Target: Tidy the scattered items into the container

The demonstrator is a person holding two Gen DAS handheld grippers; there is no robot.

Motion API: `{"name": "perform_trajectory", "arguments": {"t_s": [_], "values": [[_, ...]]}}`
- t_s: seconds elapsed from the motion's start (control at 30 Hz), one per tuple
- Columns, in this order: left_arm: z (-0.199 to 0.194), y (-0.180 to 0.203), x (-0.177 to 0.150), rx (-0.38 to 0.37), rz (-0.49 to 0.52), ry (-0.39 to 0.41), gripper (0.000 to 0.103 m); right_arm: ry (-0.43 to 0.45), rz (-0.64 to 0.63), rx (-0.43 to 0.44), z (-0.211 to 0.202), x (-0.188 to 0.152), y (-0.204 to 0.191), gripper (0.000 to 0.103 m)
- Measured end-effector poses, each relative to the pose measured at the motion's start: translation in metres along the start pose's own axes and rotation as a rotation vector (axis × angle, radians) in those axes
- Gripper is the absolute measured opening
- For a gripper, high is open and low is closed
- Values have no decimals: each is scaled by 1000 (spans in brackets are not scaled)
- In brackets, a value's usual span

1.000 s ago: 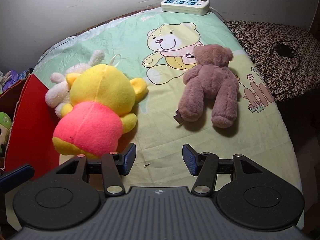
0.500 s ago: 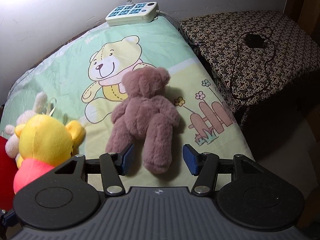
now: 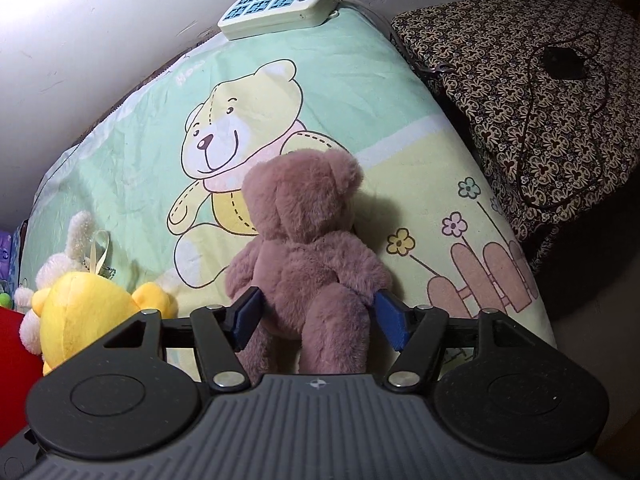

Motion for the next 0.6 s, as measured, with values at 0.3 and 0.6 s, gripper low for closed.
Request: {"name": "perform_trajectory", "arguments": {"t_s": [0.3,0.6], "values": [[29,-13,8,-15,-51,-38,68,-24,6,49,13,1,-3,64],[38,-20,6,-50,-76,-58,65,-33,-29,74,9,-1,-14,49]]}}
Point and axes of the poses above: each gripper's, at about its wrist camera, not at the fingertips, and z roughly the way its jaws point, y to its right, x to its top, the point moved 10 cm from there along z, roughly the way its jaws point, and after that the axes turned 8 degrees about -x, right-handed, at the moved point
